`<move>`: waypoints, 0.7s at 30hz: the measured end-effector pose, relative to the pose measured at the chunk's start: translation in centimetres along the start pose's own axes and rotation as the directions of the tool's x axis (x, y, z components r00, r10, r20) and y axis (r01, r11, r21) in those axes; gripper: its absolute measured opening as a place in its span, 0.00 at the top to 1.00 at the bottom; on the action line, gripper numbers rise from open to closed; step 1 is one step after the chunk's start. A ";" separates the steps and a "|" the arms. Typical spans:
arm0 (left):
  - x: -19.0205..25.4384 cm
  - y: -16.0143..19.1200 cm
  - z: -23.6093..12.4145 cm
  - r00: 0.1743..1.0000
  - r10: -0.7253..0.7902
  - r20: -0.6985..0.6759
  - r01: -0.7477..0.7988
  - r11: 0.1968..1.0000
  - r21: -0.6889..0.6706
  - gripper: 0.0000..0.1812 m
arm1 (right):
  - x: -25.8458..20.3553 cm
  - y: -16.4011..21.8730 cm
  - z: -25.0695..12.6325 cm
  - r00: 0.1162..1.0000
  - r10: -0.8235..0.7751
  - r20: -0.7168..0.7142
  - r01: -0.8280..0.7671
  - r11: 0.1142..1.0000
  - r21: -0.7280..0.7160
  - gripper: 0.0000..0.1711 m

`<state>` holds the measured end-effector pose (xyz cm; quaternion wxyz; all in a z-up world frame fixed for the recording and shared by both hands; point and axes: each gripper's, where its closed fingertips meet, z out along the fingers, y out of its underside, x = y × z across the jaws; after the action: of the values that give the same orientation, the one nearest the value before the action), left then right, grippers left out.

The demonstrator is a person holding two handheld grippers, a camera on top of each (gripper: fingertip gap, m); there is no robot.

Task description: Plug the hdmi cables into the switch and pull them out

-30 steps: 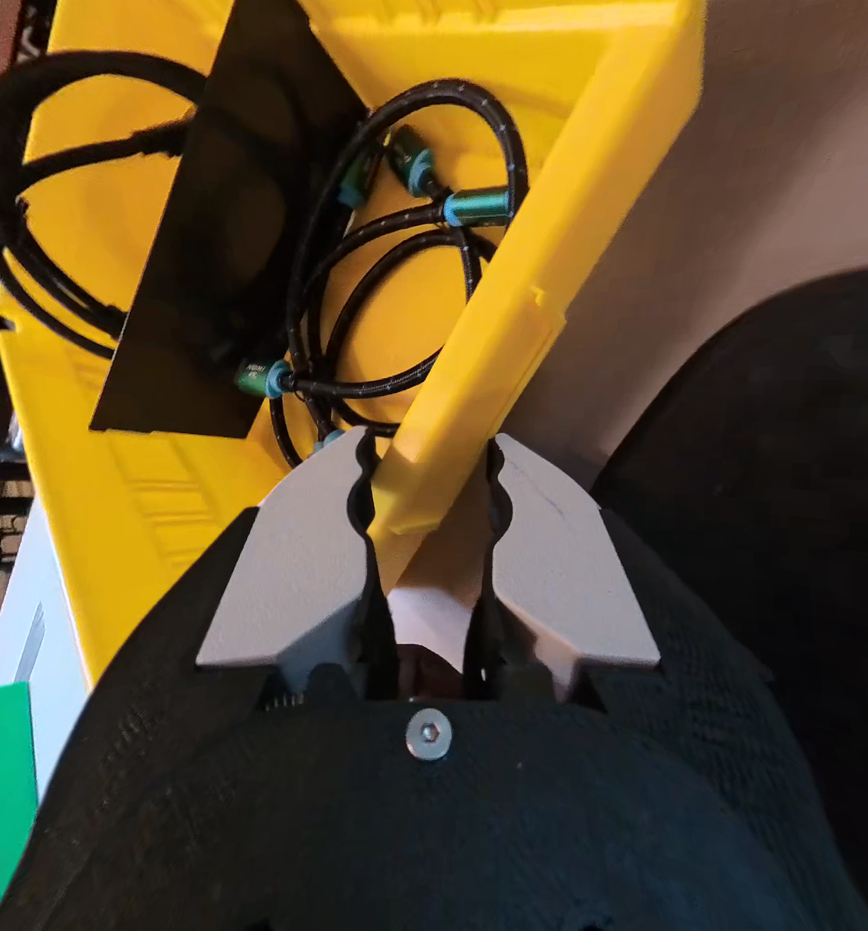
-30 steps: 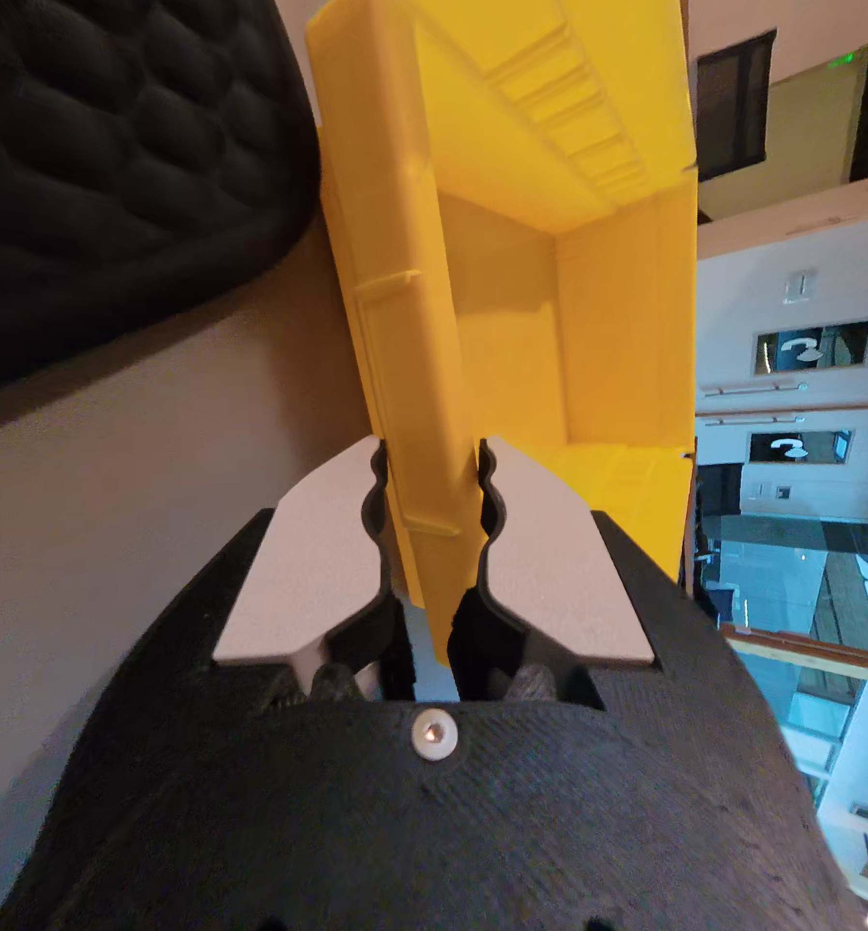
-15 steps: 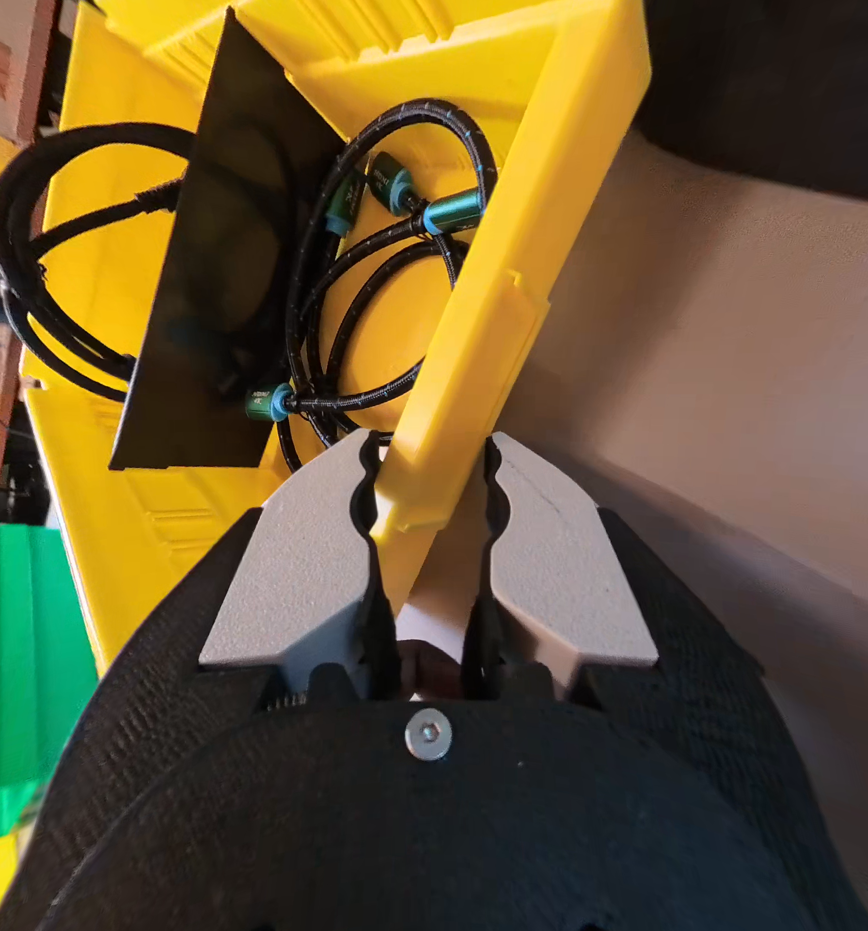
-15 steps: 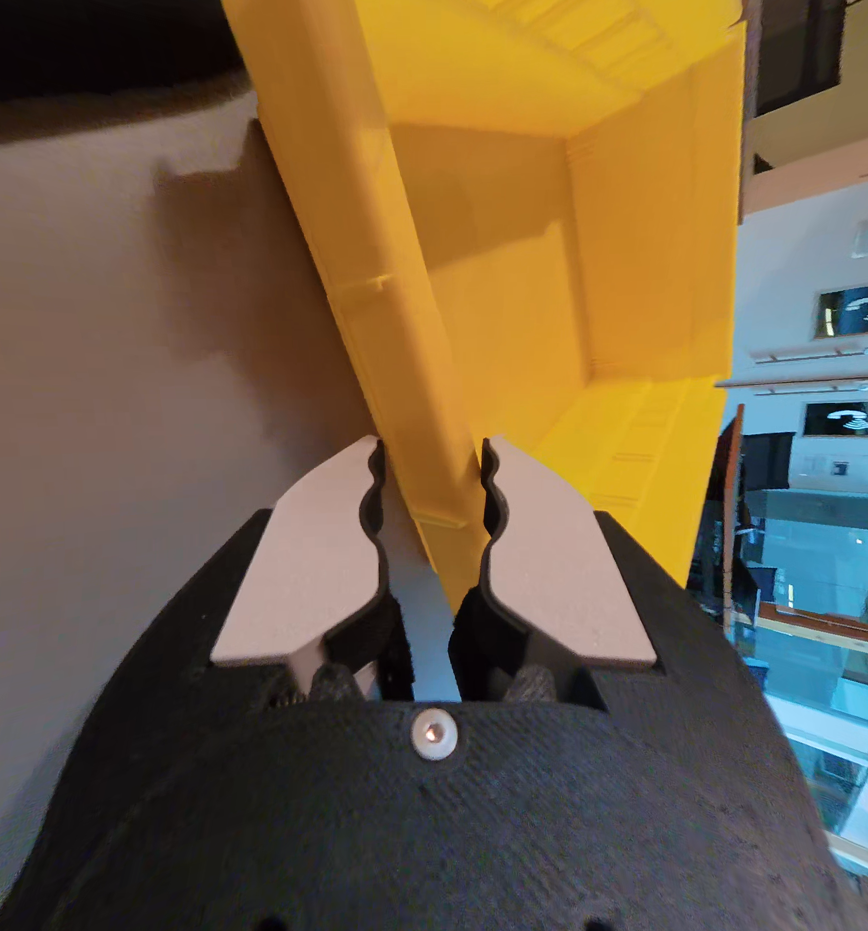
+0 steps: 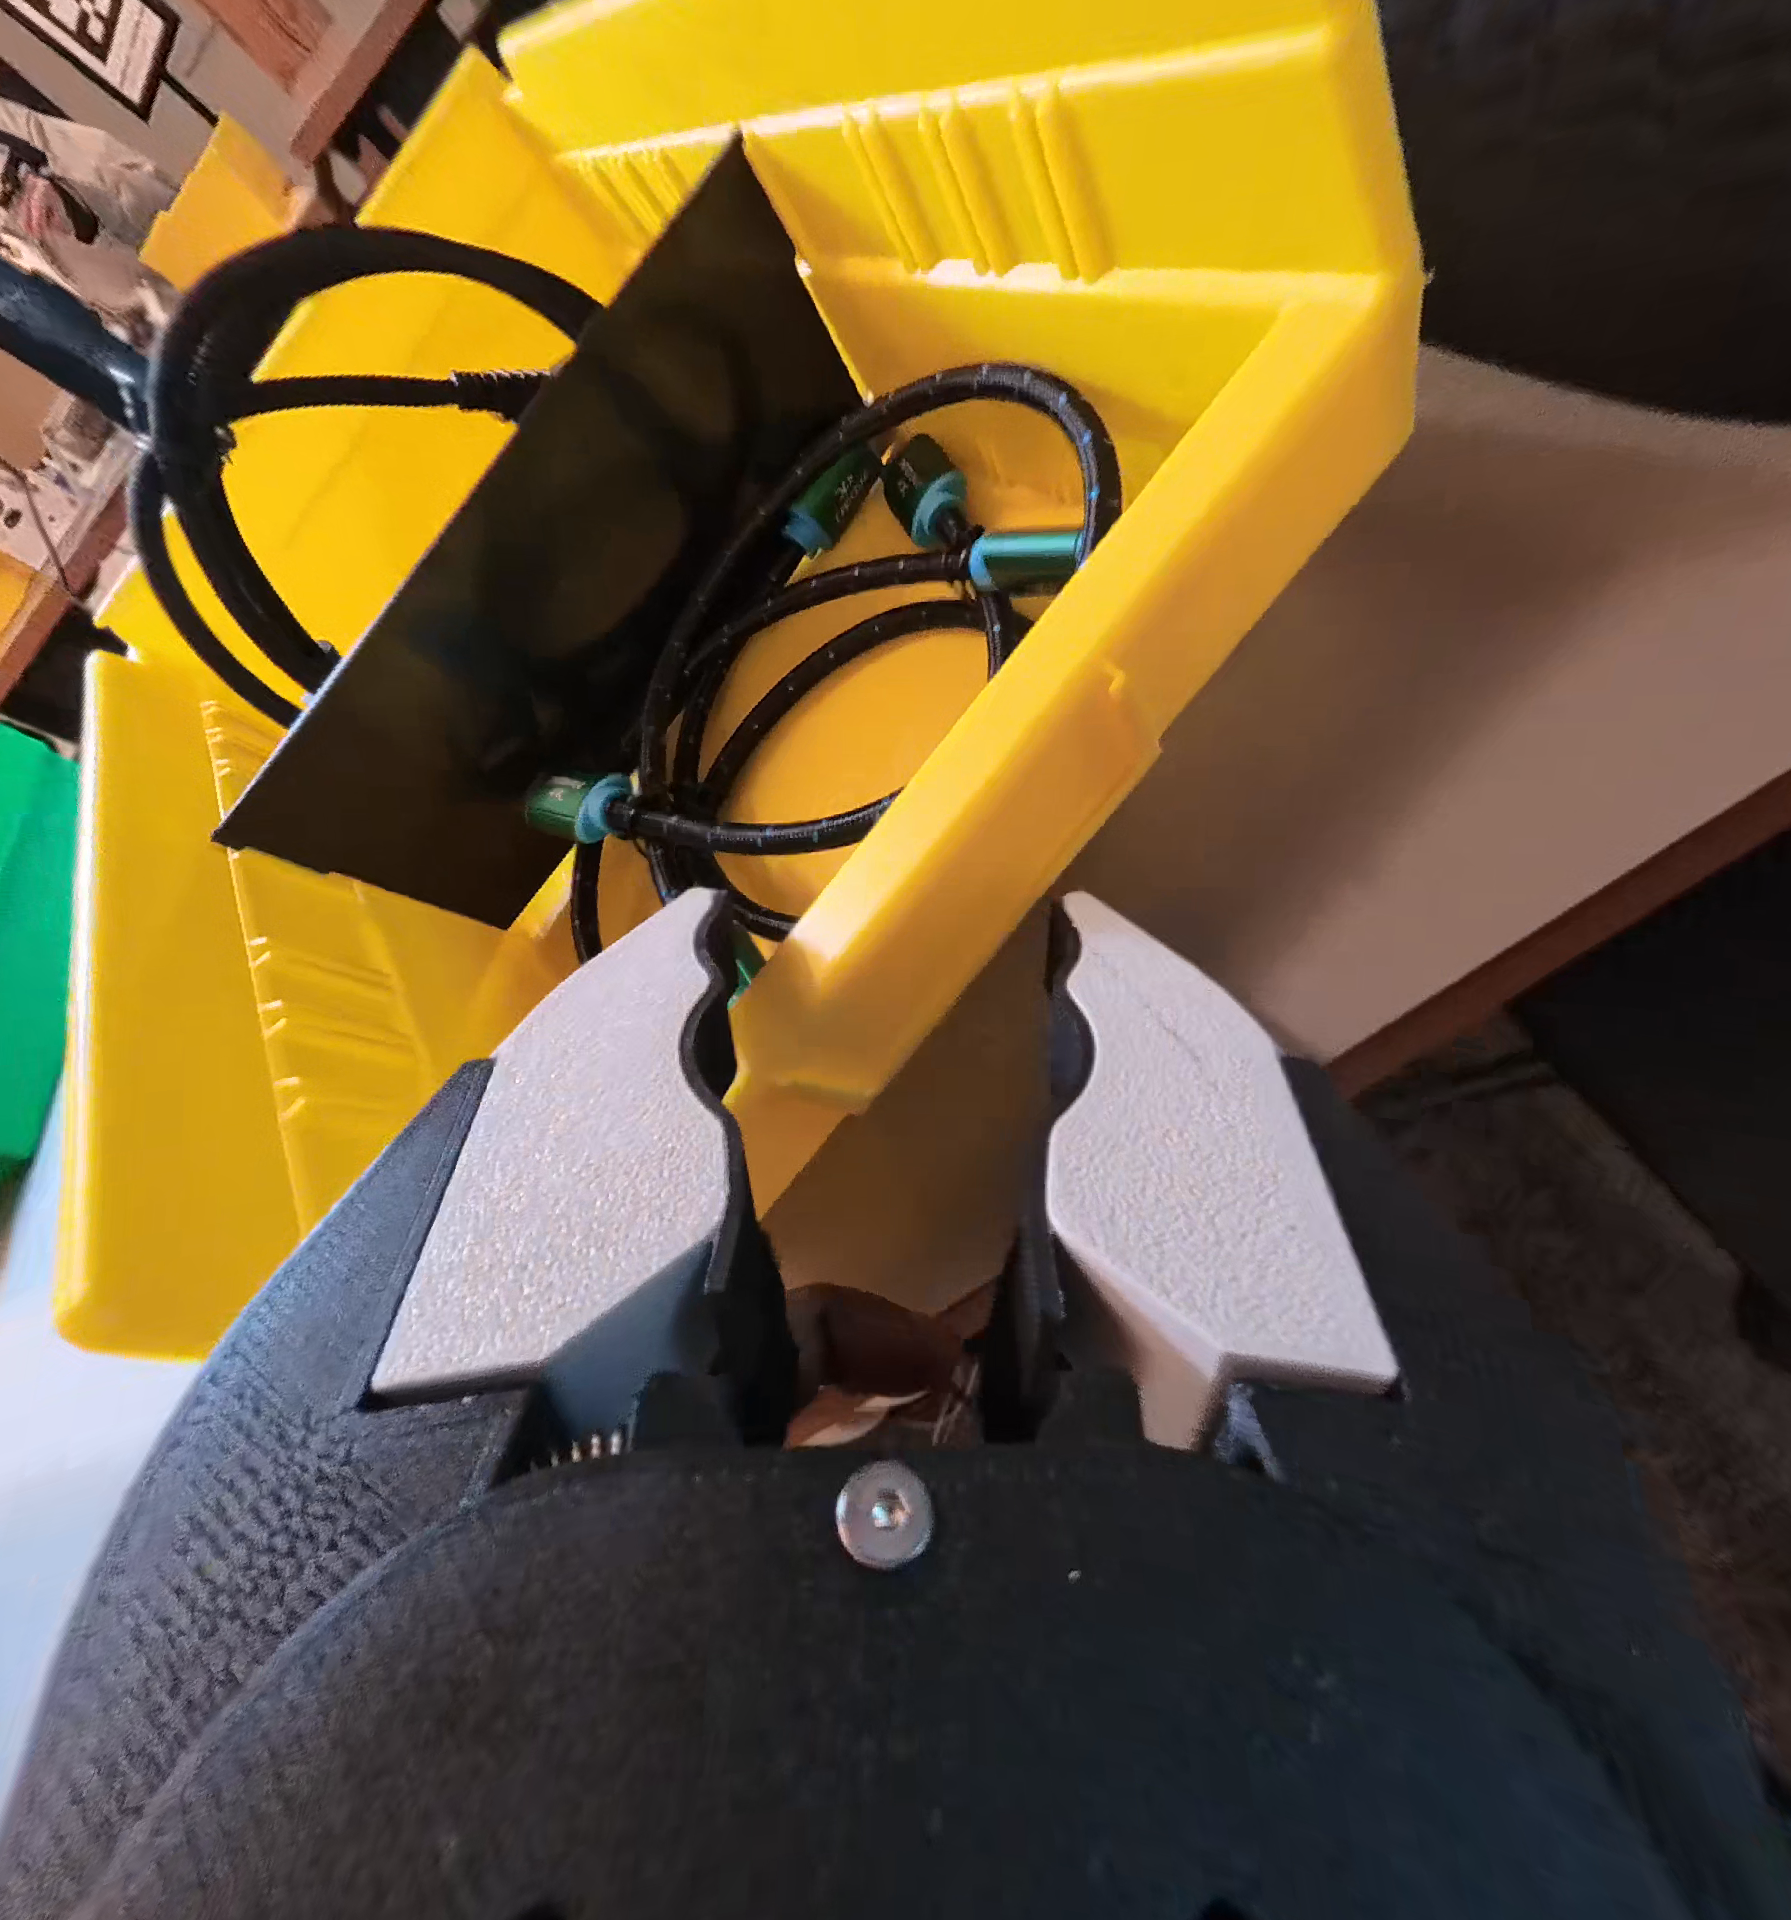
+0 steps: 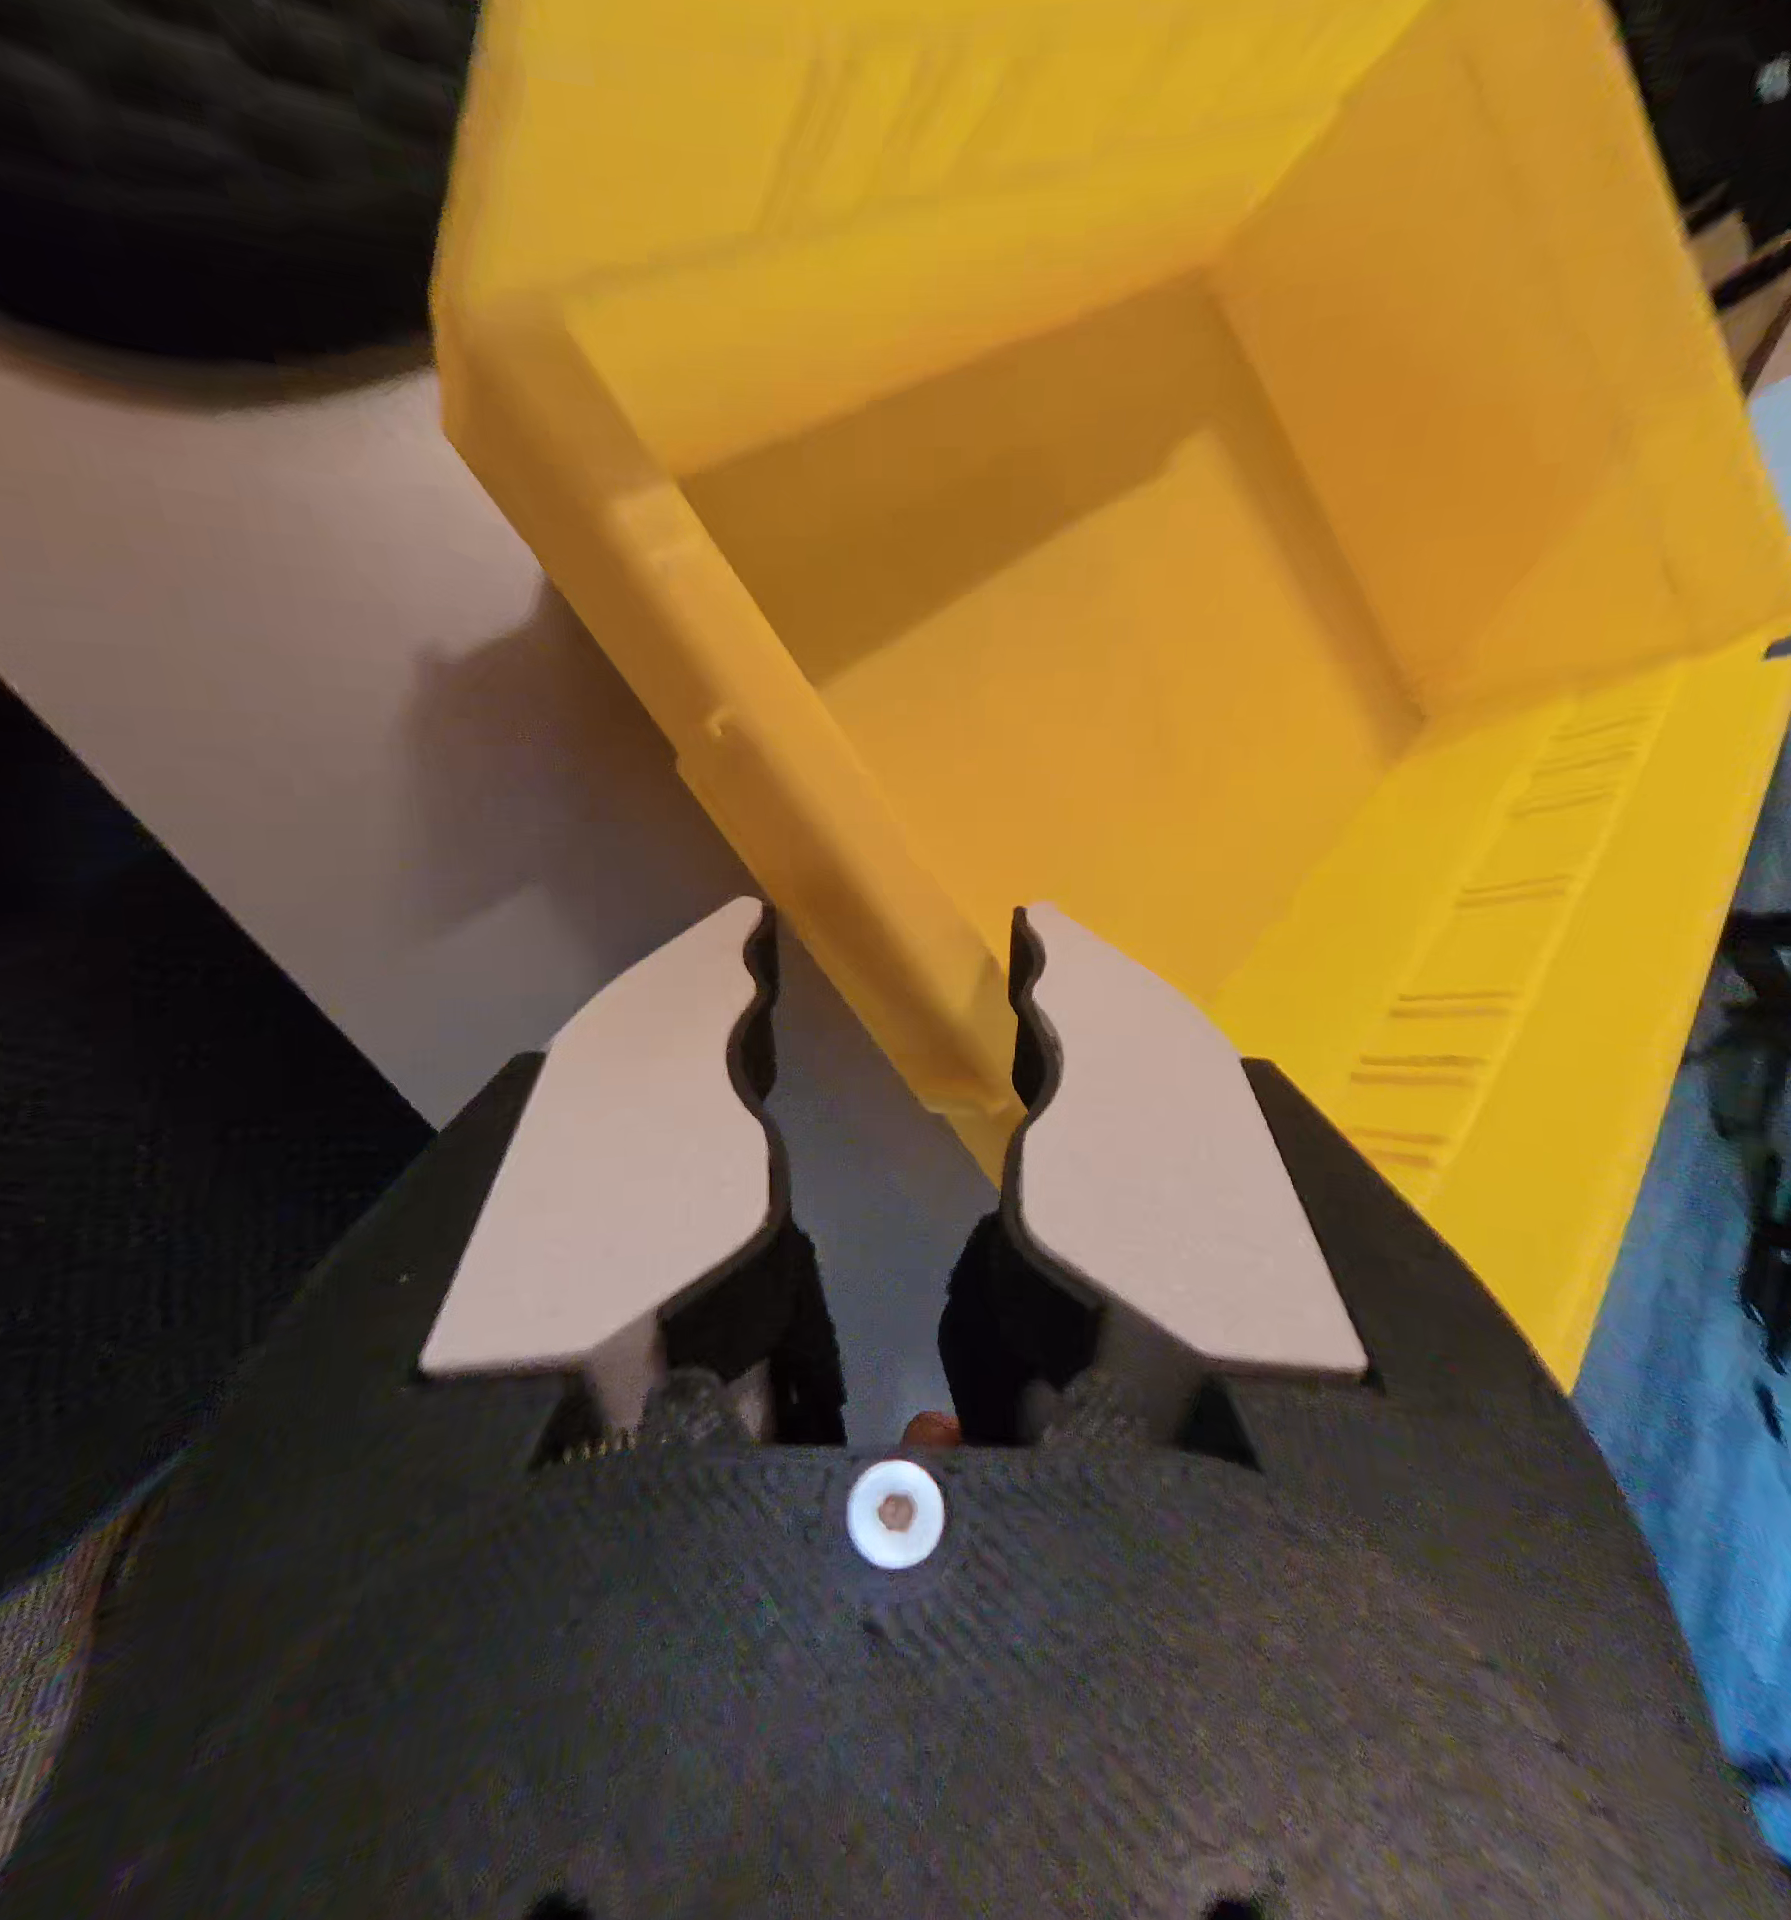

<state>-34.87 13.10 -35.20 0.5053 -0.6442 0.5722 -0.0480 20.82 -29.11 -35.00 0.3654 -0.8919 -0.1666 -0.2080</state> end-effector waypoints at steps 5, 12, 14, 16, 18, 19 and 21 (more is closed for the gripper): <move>-0.7 -4.2 -3.8 0.994 -0.111 -0.001 0.107 0.957 0.271 0.68 | 4.6 -3.7 -3.5 0.951 0.047 -0.306 0.036 0.965 0.259 0.73; -8.4 -12.6 -5.3 0.937 -0.103 0.333 -0.063 0.890 0.452 0.69 | 7.6 -7.0 -8.0 0.855 0.206 -0.476 0.074 0.861 0.504 0.70; -9.4 -13.3 -2.2 0.940 0.075 0.334 -0.182 0.936 0.303 0.69 | 7.4 -7.4 -8.2 0.858 0.203 -0.472 0.084 0.851 0.518 0.70; -10.8 -13.6 1.1 0.934 0.204 0.295 -0.265 0.946 0.185 0.69 | 7.4 -7.7 -8.2 0.860 0.201 -0.468 0.089 0.845 0.527 0.70; -12.5 -13.1 4.4 0.912 0.323 0.252 -0.346 0.937 0.050 0.69 | 7.3 -7.8 -8.1 0.859 0.193 -0.475 0.098 0.847 0.522 0.70; -13.3 -12.4 6.0 0.899 0.379 0.218 -0.382 0.923 -0.030 0.69 | 7.3 -7.8 -8.1 0.857 0.188 -0.479 0.104 0.848 0.519 0.70; -15.1 -10.5 8.6 0.867 0.471 0.165 -0.442 0.878 -0.185 0.69 | 7.3 -8.0 -8.1 0.855 0.182 -0.486 0.116 0.846 0.521 0.71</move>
<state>-27.26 28.34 -24.14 0.5117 -0.5259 0.6551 0.1802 21.50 -28.49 -21.51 0.6328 -0.6683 -0.0969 -0.3788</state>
